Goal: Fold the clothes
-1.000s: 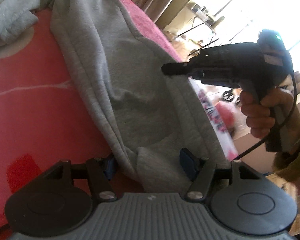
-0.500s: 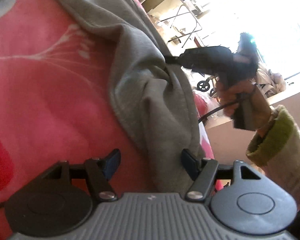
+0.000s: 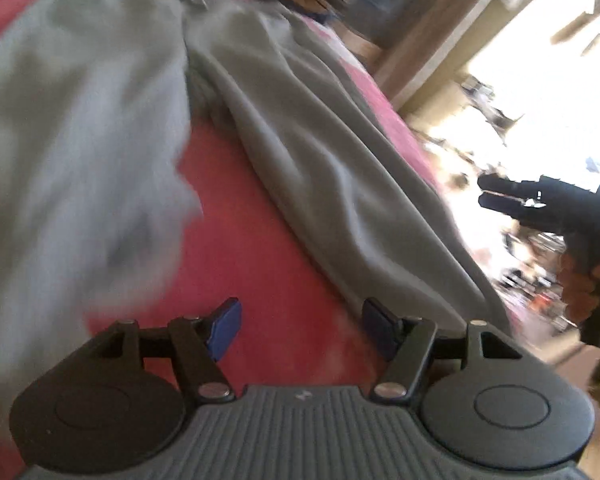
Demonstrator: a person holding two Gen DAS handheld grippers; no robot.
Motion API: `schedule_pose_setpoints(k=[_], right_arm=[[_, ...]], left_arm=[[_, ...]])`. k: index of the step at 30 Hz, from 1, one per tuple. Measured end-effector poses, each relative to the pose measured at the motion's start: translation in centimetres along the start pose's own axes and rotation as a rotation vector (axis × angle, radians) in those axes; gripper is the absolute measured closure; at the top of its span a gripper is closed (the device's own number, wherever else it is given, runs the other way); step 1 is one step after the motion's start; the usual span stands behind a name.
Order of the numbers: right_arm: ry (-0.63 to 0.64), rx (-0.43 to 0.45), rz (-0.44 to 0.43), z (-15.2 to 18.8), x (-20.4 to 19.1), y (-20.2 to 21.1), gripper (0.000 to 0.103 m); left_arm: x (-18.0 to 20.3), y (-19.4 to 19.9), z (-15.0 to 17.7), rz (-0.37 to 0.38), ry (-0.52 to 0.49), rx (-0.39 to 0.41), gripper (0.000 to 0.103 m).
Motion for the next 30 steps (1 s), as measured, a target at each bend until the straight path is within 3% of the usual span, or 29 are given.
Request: schedule_pose_setpoints(k=[2,4,7,9,10,11,12,13,14,16,20,23,25,27,28,30], right_arm=[[-0.043,-0.006,-0.038,-3.0,0.1,-4.8,0.048],[-0.067,-0.012,-0.012,-5.3,0.6,-9.2,0.048],[-0.106,-0.022,0.003,-7.3,1.1,-13.2,0.047],[-0.066,-0.033,0.005,-7.5,0.7,-14.2,0.047],[-0.042,-0.04,0.011,-7.5,0.4,-14.7,0.057],[-0.002,-0.052,0.04,-7.5,0.0,-15.1,0.078],[0.033,-0.065,0.054,-7.5,-0.4,-15.2,0.084],[0.049,-0.071,0.045,-7.5,-0.7,-15.1,0.097],[0.072,-0.066,0.059,-7.6,-1.1,-15.0,0.1],[0.122,-0.048,0.089,-7.9,-2.0,-14.5,0.101],[0.245,0.069,0.197,-9.3,-3.5,-13.9,0.101],[0.342,0.015,0.316,-8.6,-2.8,-16.2,0.1],[0.321,-0.02,0.343,-7.9,-1.6,-17.3,0.098],[0.251,0.005,0.339,-8.5,-1.4,-16.5,0.09],[0.211,0.016,0.337,-8.9,-1.2,-16.0,0.079],[0.128,0.064,0.294,-9.7,-0.8,-14.6,0.077]], left_arm=[[0.1,-1.5,-1.7,-0.073,0.007,0.036,0.039],[0.6,-2.9,-2.8,-0.144,0.029,0.059,0.047],[1.5,-3.2,-2.9,-0.214,0.021,0.093,0.054],[1.6,-2.9,-2.5,-0.259,-0.022,0.107,0.061],[1.5,-2.4,-2.2,-0.273,-0.04,0.115,0.061],[1.5,-2.0,-2.0,-0.282,-0.057,0.12,0.063],[1.5,-1.6,-1.9,-0.29,-0.073,0.124,0.066],[1.5,-1.2,-1.7,-0.299,-0.09,0.128,0.068],[1.5,-0.8,-1.5,-0.307,-0.106,0.132,0.073],[2.2,-1.3,-1.5,-0.331,-0.153,0.135,0.077],[3.9,-1.4,-1.1,-0.381,-0.256,0.142,0.079],[4.1,-1.3,-0.9,-0.388,-0.275,0.138,0.079],[4.2,-1.1,-0.8,-0.385,-0.291,0.14,0.077],[3.8,-0.5,-1.0,-0.356,-0.28,0.142,0.073],[3.4,0.2,-0.9,-0.339,-0.273,0.141,0.073],[3.2,1.6,-1.1,-0.349,-0.328,0.149,0.073]])
Point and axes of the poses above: each gripper's, at about its wrist camera, not at the fingertips, and y roughly against the way its jaws point, x to its right, z to its underside, the point moved 3 cm from there along -y, roughly the way its jaws point, and after that the axes turned 7 degrees about -z, right-handed, at the moved point
